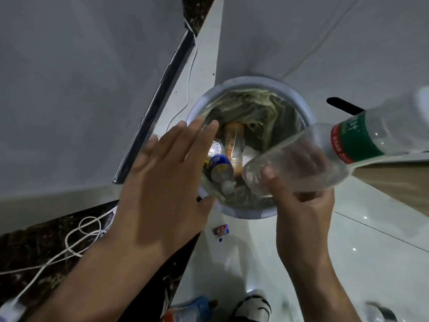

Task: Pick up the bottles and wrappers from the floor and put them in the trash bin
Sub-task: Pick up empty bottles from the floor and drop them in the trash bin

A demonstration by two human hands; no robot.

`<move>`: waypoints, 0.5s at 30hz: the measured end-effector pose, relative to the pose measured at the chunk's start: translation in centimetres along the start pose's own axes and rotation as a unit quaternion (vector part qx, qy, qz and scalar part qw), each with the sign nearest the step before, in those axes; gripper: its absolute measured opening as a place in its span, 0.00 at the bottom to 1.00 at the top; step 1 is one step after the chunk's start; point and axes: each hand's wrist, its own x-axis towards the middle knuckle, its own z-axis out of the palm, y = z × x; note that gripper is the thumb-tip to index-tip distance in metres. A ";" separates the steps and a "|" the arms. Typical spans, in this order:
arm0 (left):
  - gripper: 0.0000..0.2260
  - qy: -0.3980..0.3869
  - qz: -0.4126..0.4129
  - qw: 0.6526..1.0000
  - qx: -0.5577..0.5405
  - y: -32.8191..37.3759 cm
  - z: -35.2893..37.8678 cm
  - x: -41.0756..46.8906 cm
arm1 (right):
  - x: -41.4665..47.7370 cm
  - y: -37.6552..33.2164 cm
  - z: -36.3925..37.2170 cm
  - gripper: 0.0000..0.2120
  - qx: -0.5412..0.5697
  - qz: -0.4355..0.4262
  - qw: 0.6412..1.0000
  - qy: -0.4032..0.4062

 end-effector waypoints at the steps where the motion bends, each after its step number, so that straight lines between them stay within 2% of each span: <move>1: 0.48 0.007 0.004 1.000 -0.002 0.0 -0.2 0.4 | 0.3 -0.1 0.1 0.31 0.004 -0.008 1.000 0.005; 4: 0.47 0.018 0.023 0.999 -0.027 0.1 -0.4 1.4 | 0.7 -0.5 0.0 0.32 0.014 -0.021 1.000 0.014; 10: 0.53 -0.003 0.076 0.997 0.001 0.8 0.1 2.7 | 2.3 0.3 1.2 0.32 -0.006 -0.057 0.996 -0.063; 15: 0.53 0.052 0.064 0.996 0.037 0.3 -0.7 3.8 | 5.0 0.2 2.5 0.29 -0.027 -0.102 0.990 -0.095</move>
